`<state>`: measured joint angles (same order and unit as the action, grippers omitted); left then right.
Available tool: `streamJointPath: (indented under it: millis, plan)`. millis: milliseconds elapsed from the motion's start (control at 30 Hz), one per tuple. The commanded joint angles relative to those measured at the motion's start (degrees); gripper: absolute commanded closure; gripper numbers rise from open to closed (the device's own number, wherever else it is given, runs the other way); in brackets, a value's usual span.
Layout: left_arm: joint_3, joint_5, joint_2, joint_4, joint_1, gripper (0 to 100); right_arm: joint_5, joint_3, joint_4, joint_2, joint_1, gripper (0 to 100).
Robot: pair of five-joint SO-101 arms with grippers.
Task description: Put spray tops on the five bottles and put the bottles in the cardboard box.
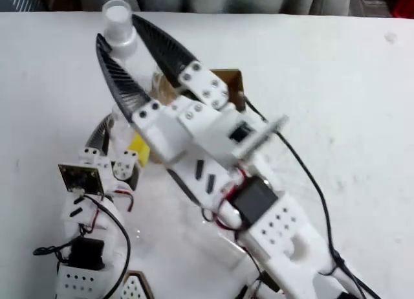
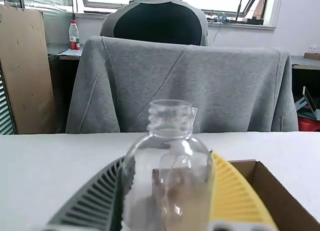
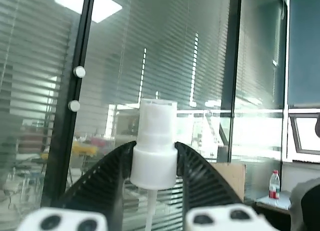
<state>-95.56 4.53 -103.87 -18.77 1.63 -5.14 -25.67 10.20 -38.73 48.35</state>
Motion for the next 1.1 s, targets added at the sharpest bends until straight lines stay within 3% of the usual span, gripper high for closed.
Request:
streamJointPath:
  millis: [0,200,933,1067]
  plan:
    - [0.5,0.4,-0.8,-0.2,0.2,98,-0.4,2.4,2.8,4.2,-0.7,98.2]
    - [0.4,0.4,-0.8,-0.3,0.2,98,-0.8,4.8,2.9,10.2,-0.8,98.2]
    - [0.4,0.6,-0.8,0.1,-1.6,98,-0.4,6.1,2.5,10.9,-3.3,98.2]
    - [0.4,0.6,-0.8,0.1,-1.6,98,-0.4,6.7,-2.2,9.1,-1.4,98.2]
